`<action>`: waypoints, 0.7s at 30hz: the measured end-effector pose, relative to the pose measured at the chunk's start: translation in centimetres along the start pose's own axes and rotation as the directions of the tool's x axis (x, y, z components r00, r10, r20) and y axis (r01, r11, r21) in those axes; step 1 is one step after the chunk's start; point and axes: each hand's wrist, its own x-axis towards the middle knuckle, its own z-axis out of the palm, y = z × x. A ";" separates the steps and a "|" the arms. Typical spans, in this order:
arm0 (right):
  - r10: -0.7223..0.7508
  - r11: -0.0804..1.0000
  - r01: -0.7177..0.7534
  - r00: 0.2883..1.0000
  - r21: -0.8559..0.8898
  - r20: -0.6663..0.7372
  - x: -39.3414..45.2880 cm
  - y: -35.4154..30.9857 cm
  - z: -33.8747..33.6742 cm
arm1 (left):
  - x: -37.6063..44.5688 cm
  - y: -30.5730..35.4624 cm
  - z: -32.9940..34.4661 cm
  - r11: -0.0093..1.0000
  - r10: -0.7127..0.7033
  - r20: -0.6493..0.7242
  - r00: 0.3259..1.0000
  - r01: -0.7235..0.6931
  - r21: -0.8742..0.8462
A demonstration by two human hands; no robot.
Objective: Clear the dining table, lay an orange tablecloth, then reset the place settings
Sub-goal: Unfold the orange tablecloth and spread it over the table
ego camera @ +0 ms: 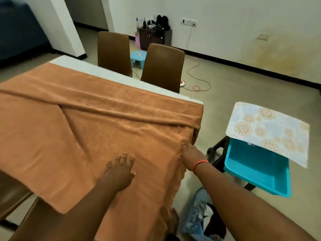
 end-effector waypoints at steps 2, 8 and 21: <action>0.022 0.999 -0.021 1.000 0.033 -0.015 4.4 2.3 -2.7 | 4.2 1.2 -2.2 1.000 0.002 -0.001 1.000 -0.002 -0.003; -0.042 0.999 0.042 0.999 0.020 -0.014 18.7 6.1 -8.5 | 14.9 3.6 -5.9 0.992 -0.097 0.052 0.994 0.100 -0.071; 0.135 0.990 -0.135 0.991 -0.027 -0.014 35.1 12.5 -10.9 | 25.4 6.2 -8.5 0.976 -0.204 0.364 0.909 0.219 0.000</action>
